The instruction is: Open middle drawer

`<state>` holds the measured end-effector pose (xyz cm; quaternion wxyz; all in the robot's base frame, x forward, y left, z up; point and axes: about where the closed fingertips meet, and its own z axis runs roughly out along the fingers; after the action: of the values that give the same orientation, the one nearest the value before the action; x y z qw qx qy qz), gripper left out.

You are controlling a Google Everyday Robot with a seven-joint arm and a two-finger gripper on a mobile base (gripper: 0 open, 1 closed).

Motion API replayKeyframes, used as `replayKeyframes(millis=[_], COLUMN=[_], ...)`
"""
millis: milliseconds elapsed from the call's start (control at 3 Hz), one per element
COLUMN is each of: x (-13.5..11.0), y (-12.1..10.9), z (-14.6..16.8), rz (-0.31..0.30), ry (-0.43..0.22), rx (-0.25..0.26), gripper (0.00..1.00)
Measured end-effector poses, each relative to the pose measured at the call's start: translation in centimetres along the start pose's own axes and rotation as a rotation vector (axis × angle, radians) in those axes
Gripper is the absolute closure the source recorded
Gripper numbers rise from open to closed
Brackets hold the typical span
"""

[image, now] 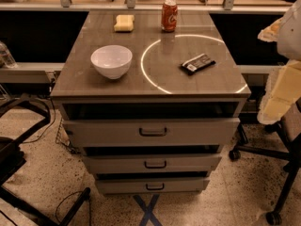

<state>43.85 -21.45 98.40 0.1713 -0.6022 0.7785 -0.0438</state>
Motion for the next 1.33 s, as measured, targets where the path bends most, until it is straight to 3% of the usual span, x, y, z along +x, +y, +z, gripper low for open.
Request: replayKeyframes(millis=[667, 1000, 1333], x=[1.4, 3.8, 6.1], y=[1.3, 4.3, 7.5], z=[1.5, 3.6, 6.9], rz=[-0.012, -0.088, -0.133], ry=[-0.006, 0.032, 0.117], rx=[0.003, 0.070, 0.100], gripper=[0.00, 0.00, 0.00])
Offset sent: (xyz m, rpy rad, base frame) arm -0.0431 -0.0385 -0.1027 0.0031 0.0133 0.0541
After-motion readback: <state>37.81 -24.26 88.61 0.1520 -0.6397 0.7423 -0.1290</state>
